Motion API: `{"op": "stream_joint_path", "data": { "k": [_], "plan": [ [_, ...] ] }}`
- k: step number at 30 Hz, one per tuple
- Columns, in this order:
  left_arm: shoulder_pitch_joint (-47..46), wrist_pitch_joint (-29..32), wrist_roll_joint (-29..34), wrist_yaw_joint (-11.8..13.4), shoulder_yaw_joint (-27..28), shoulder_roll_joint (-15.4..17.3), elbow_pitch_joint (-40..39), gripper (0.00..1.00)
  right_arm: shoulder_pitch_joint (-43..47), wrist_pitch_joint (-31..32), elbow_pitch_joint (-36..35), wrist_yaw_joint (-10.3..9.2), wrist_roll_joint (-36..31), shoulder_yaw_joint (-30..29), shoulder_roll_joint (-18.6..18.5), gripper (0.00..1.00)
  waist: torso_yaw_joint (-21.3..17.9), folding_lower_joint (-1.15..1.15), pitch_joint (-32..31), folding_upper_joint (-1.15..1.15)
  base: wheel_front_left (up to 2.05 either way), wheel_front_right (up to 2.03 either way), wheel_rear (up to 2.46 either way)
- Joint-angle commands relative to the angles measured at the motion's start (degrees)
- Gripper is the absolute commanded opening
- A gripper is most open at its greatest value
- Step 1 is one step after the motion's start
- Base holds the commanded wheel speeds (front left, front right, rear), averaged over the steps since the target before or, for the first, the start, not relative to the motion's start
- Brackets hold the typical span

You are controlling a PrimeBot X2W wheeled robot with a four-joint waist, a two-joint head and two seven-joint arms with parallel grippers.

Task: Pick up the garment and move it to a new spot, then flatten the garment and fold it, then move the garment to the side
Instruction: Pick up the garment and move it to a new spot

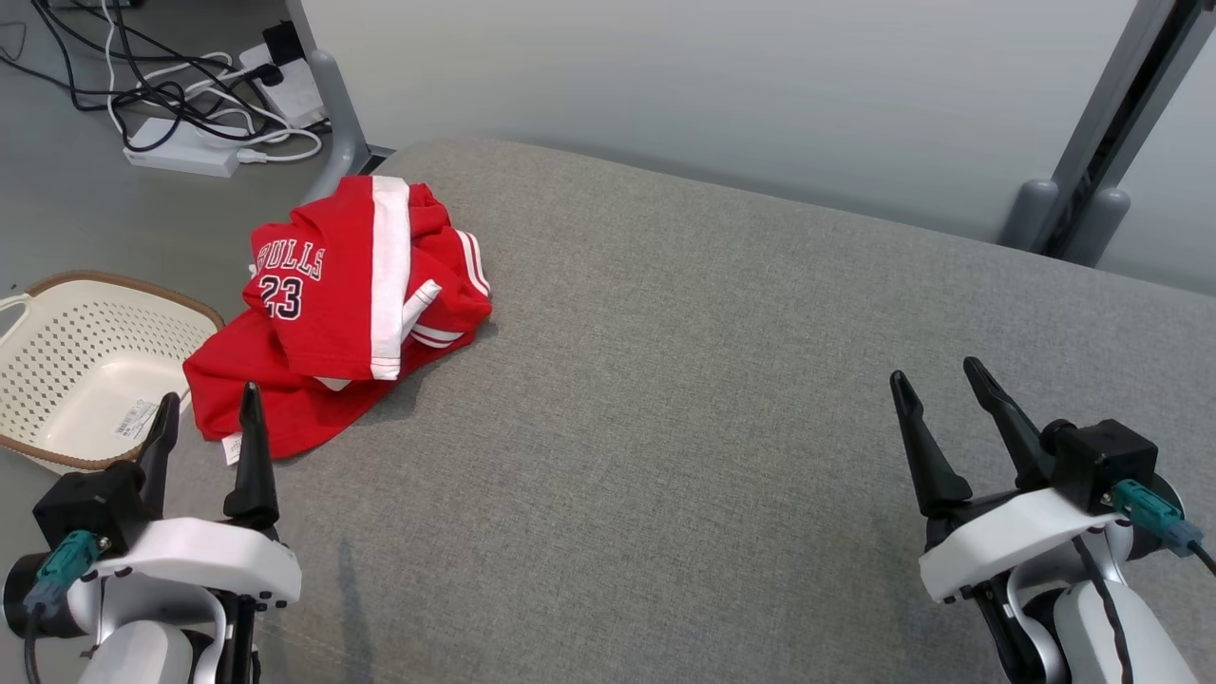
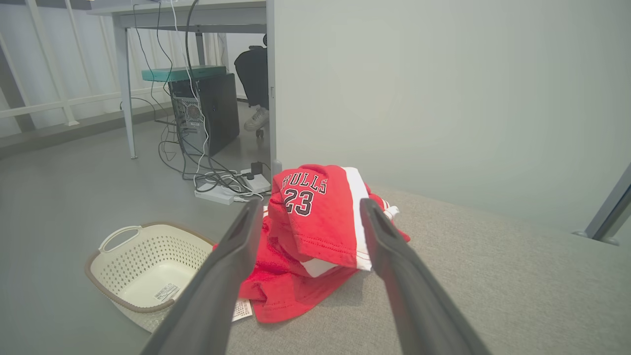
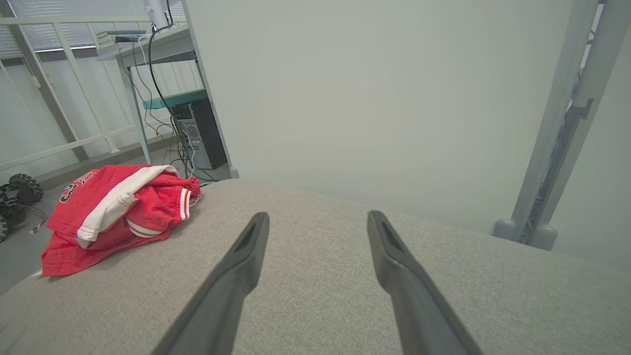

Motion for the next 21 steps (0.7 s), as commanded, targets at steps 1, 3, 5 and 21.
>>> {"op": "stream_joint_path", "data": {
  "k": [1,3,5,21],
  "plan": [
    [-1.3,-0.2,-0.4,0.2,0.3,0.1,-0.2,1.0,-1.0,0.2,-0.6,0.03,0.2,0.0,-0.4,1.0,-0.4,0.0,0.8,0.0,0.0,0.0,0.0],
    [-2.5,0.0,-0.8,-0.1,0.3,0.1,-0.1,1.0,-1.3,0.4,-0.9,0.03,0.0,-0.3,-0.5,1.0,-0.7,0.0,1.9,0.0,0.0,0.0,0.0],
    [-4.2,0.5,-1.1,-0.6,0.3,0.4,0.7,1.0,-1.6,0.9,-1.2,0.03,-0.3,-0.2,-0.6,1.0,-1.3,0.0,3.4,0.0,0.0,0.0,0.0],
    [-22.3,11.4,-9.9,-8.6,1.7,2.0,23.8,1.0,-6.3,3.4,-4.9,0.03,-1.3,-0.6,-2.7,1.0,-8.5,0.0,15.4,0.0,0.0,0.0,0.0]
  ]
}}
